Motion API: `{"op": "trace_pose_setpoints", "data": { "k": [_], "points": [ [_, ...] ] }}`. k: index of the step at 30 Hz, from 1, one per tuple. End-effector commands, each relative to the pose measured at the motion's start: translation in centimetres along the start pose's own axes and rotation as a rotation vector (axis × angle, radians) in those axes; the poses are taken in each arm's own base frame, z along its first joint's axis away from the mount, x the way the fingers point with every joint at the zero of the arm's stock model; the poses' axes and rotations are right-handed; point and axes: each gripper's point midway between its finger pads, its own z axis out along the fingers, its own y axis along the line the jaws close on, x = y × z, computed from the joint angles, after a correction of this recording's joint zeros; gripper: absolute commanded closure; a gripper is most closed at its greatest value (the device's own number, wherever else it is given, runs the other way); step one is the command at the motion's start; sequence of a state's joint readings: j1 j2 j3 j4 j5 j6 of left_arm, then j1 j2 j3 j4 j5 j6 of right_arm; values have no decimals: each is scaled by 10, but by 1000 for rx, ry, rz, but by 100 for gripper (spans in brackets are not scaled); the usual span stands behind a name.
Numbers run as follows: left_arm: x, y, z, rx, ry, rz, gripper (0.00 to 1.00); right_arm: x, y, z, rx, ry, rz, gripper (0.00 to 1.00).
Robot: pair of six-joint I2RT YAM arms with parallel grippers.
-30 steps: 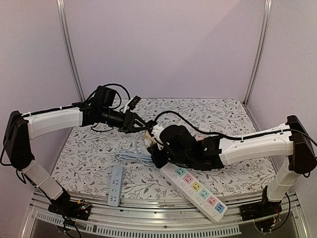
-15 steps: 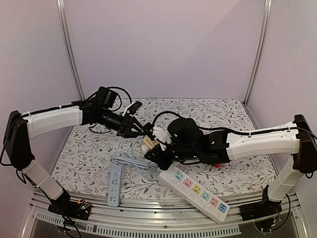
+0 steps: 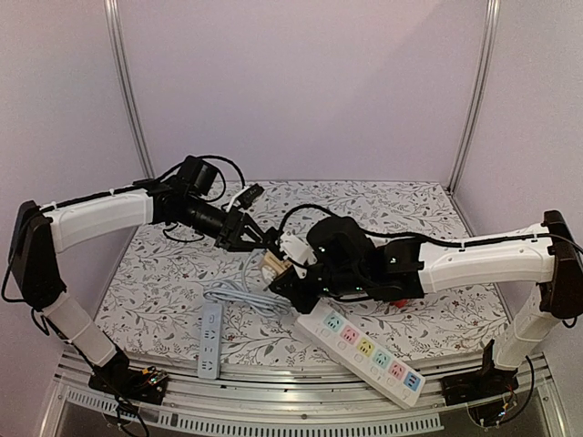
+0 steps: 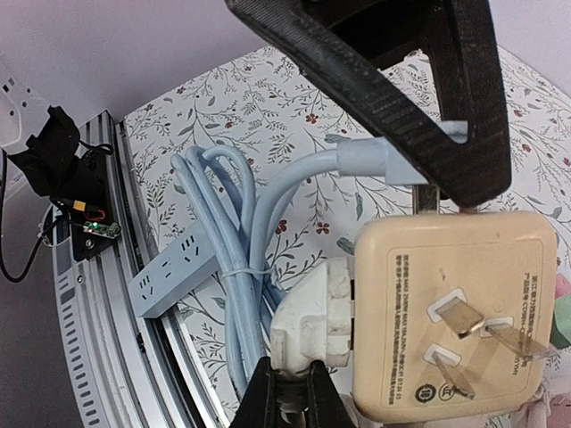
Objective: Pull the plug off the socket
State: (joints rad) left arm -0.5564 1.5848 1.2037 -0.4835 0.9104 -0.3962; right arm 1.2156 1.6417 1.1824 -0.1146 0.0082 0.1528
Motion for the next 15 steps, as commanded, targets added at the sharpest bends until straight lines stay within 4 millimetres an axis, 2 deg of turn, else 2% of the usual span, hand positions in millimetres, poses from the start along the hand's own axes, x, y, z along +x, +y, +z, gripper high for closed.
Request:
{"op": "trace_pose_setpoints", "data": {
  "k": [1,5,8,12,15],
  "points": [
    [-24,17,-7,-102,-95,86,96,-58,-10,-36,126,-180,42,100],
    [-27,23,-5,-113,-132,64,96,-63,-39,-40,289,-237,144,100],
    [-30,27,-6,-138,-165,60,96,-65,-50,-40,353,-270,220,100],
    [-32,27,-8,-140,-199,55,96,-73,-47,-36,323,-323,272,100],
    [-33,23,-9,-126,-194,62,96,-80,-26,-27,201,-330,232,100]
  ]
}}
